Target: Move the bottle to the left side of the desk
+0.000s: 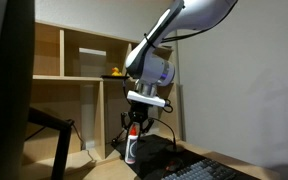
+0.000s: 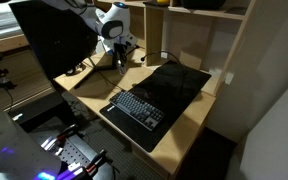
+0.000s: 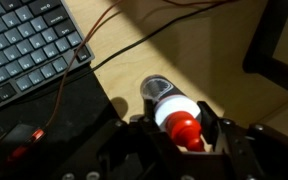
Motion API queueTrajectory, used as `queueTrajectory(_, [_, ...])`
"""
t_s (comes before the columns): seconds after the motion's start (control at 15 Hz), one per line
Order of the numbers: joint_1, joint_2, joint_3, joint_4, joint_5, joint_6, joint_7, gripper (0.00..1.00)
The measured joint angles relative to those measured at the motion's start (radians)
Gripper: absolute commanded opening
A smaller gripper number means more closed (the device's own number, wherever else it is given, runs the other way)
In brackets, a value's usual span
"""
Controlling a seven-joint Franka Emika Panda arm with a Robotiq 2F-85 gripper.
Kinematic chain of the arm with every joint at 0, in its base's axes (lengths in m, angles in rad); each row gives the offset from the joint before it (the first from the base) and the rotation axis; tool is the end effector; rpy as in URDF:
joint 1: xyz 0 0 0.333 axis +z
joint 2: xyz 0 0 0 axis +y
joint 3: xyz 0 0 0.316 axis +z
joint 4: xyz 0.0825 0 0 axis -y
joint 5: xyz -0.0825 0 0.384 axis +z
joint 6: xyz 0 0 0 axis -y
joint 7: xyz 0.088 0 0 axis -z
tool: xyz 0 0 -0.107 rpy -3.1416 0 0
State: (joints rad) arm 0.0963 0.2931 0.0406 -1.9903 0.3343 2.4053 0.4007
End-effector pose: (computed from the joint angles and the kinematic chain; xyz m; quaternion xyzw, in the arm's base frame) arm 0.6095 0.0851 0.3280 -0.9594 0.2457 -0.0243 0.1361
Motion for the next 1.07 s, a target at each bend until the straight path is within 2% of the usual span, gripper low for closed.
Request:
queueTrajectory(0.47, [0.051, 0.159, 0.011, 0.001, -0.062, 0.165, 0.015, 0.2])
queueTrajectory(1.07, [0.127, 0.183, -0.1, 0.003, -0.314, 0.175, 0.139, 0.2])
